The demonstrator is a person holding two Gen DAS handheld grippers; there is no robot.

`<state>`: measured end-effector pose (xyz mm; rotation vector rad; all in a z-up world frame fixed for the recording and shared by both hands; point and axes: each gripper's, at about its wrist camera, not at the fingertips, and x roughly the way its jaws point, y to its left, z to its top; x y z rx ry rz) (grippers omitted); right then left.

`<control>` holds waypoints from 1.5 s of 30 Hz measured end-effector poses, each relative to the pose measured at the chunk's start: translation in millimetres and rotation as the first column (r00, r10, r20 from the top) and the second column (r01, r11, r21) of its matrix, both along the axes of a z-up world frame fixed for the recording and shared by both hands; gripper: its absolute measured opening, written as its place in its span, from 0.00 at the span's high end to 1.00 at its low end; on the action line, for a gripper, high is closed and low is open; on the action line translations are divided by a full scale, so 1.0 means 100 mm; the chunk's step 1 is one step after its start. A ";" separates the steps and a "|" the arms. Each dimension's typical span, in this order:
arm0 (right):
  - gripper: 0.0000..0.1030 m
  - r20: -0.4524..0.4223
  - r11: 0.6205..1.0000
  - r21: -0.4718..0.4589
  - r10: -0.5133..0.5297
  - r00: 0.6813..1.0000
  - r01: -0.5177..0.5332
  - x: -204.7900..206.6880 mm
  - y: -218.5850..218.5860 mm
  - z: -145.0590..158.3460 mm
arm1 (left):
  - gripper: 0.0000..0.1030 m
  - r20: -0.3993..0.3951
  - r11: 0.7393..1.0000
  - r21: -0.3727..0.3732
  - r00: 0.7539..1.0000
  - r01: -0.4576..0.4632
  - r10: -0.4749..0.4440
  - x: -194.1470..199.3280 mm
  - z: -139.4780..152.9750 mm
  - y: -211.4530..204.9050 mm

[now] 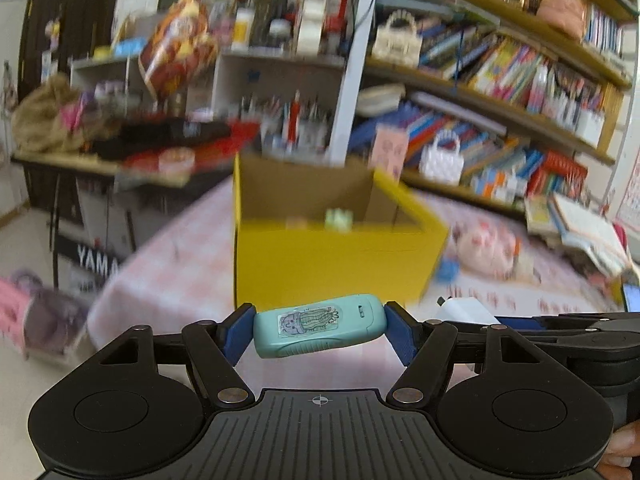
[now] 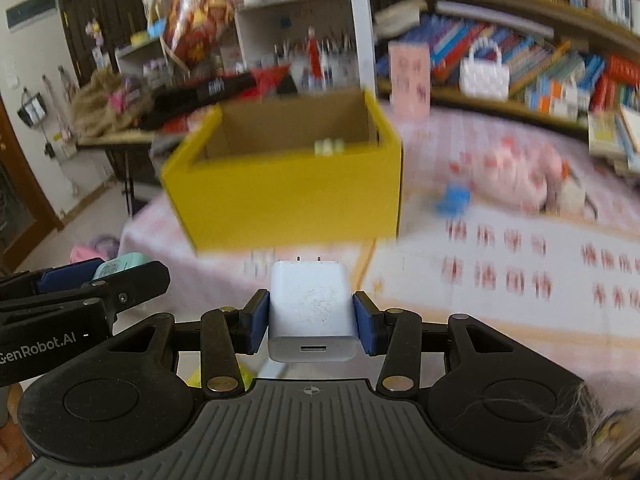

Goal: Organize objects
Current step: 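Carry the mint case and white charger in both grippers over the yellow box, then release the mint case from the left gripper while the right releases the charger into the box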

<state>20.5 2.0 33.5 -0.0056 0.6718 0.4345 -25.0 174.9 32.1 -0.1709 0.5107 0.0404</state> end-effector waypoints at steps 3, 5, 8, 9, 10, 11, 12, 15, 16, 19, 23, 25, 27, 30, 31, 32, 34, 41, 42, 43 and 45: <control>0.60 0.065 1.000 0.019 0.003 0.998 -0.005 0.24 0.04 0.19 | 0.32 0.063 0.999 0.031 0.998 -0.011 0.009 0.22 0.16 0.02; 0.60 0.094 1.000 0.029 0.004 0.996 -0.006 0.42 0.07 0.28 | 0.32 0.087 0.999 0.040 0.996 -0.019 0.015 0.38 0.22 0.04; 0.60 0.124 0.999 0.031 0.007 0.992 -0.011 0.70 0.11 0.37 | 0.32 0.106 0.998 0.044 0.994 -0.034 0.029 0.63 0.27 0.07; 0.60 0.131 1.000 0.027 0.012 0.991 -0.015 0.79 0.13 0.38 | 0.32 0.108 0.998 0.043 0.993 -0.040 0.035 0.72 0.28 0.07; 0.59 0.136 1.000 0.021 0.017 0.991 -0.020 0.87 0.15 0.39 | 0.32 0.109 0.998 0.042 0.993 -0.045 0.041 0.80 0.28 0.08; 0.59 0.139 1.000 0.013 0.024 0.990 -0.026 0.94 0.16 0.38 | 0.32 0.107 0.998 0.041 0.993 -0.050 0.045 0.89 0.27 0.08; 0.59 0.138 0.999 0.002 0.031 0.990 -0.032 1.02 0.19 0.36 | 0.32 0.103 0.998 0.043 0.993 -0.055 0.050 0.97 0.25 0.07; 0.59 0.119 0.997 -0.038 0.064 0.991 -0.060 1.27 0.26 0.25 | 0.32 0.077 0.996 0.057 0.995 -0.066 0.062 1.19 0.16 0.04; 0.59 0.112 0.996 -0.056 0.078 0.991 -0.072 1.34 0.29 0.21 | 0.33 0.065 0.996 0.062 0.996 -0.069 0.065 1.24 0.12 0.04; 0.59 0.084 0.988 -0.111 0.114 0.990 -0.104 1.54 0.37 0.06 | 0.32 0.018 0.994 0.071 0.997 -0.080 0.079 1.39 -0.01 0.05; 0.59 0.043 0.976 -0.158 0.158 0.986 -0.150 1.75 0.45 -0.12 | 0.32 -0.030 0.992 0.085 0.995 -0.095 0.098 1.52 -0.15 0.06; 0.59 0.028 0.967 -0.184 0.184 0.983 -0.175 1.83 0.49 -0.19 | 0.32 -0.053 0.990 0.096 0.993 -0.099 0.105 1.58 -0.20 0.07; 0.59 0.011 0.960 -0.197 0.206 0.979 -0.199 1.89 0.53 -0.24 | 0.32 -0.072 0.990 0.105 0.992 -0.099 0.107 1.64 -0.24 0.07; 0.60 0.004 0.948 -0.221 0.236 0.972 -0.229 1.96 0.59 -0.29 | 0.32 -0.094 0.988 0.109 0.989 -0.105 0.116 1.69 -0.28 0.08; 0.60 0.007 0.944 -0.233 0.241 0.970 -0.233 1.97 0.61 -0.30 | 0.32 -0.089 0.988 0.118 0.990 -0.103 0.114 1.69 -0.29 0.08; 0.60 0.009 0.941 -0.242 0.247 0.969 -0.238 1.98 0.62 -0.30 | 0.32 -0.090 0.987 0.127 0.989 -0.103 0.115 1.71 -0.29 0.08; 0.60 0.011 0.934 -0.257 0.258 0.966 -0.246 2.02 0.65 -0.31 | 0.32 -0.090 0.985 0.137 0.989 -0.101 0.114 1.73 -0.29 0.08; 0.60 0.009 0.941 -0.256 0.231 0.973 -0.221 2.06 0.68 -0.31 | 0.31 -0.086 0.987 0.128 0.990 -0.096 0.108 1.73 -0.27 0.11; 0.60 0.003 0.944 -0.249 0.222 0.975 -0.214 2.06 0.67 -0.30 | 0.31 -0.084 0.987 0.125 0.991 -0.096 0.107 1.73 -0.27 0.11; 0.60 -0.001 0.948 -0.242 0.215 0.977 -0.209 2.05 0.67 -0.30 | 0.30 -0.078 0.988 0.121 0.992 -0.093 0.103 1.72 -0.26 0.11; 0.60 -0.004 0.954 -0.228 0.200 0.980 -0.195 2.03 0.65 -0.27 | 0.28 -0.066 0.989 0.120 0.993 -0.088 0.097 1.68 -0.23 0.11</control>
